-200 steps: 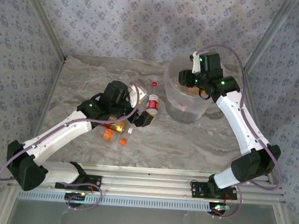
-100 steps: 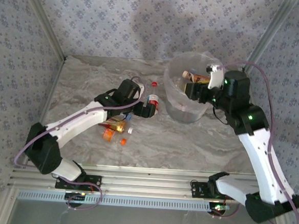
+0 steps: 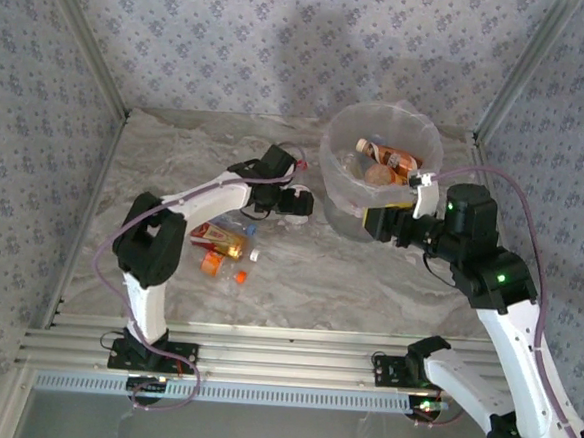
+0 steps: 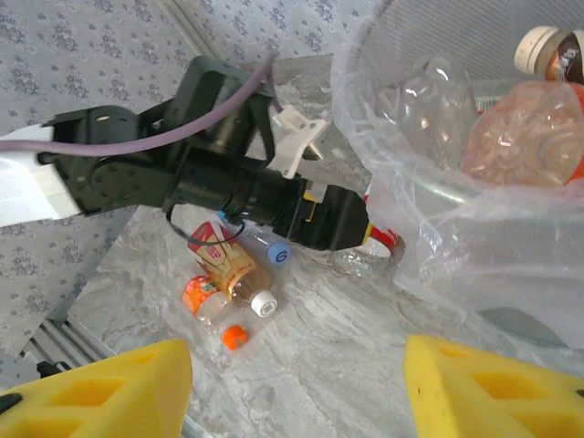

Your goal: Put the plastic bottles in the bin

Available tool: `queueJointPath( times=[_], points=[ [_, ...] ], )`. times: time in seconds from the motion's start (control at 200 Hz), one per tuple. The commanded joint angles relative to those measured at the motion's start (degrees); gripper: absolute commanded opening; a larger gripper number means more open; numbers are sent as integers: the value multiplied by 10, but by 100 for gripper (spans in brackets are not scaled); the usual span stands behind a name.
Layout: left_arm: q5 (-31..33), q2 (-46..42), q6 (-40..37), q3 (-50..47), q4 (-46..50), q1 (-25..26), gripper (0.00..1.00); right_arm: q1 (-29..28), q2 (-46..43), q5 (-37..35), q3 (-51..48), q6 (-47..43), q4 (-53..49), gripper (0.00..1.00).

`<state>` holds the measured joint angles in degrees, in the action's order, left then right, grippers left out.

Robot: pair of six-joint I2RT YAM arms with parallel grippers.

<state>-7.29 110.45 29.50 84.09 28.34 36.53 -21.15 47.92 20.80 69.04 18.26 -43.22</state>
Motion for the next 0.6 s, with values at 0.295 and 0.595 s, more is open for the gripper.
queueJointPath(
  times=[0.295, 0.595],
  points=[
    [-32, 94, 7, 65, 19, -5, 89, -2, -17, 5, -2, 16, -14, 65],
    [-40, 92, 11, 53, -11, -6, 66, -2, -17, 1, -22, 25, -3, 65]
  ],
)
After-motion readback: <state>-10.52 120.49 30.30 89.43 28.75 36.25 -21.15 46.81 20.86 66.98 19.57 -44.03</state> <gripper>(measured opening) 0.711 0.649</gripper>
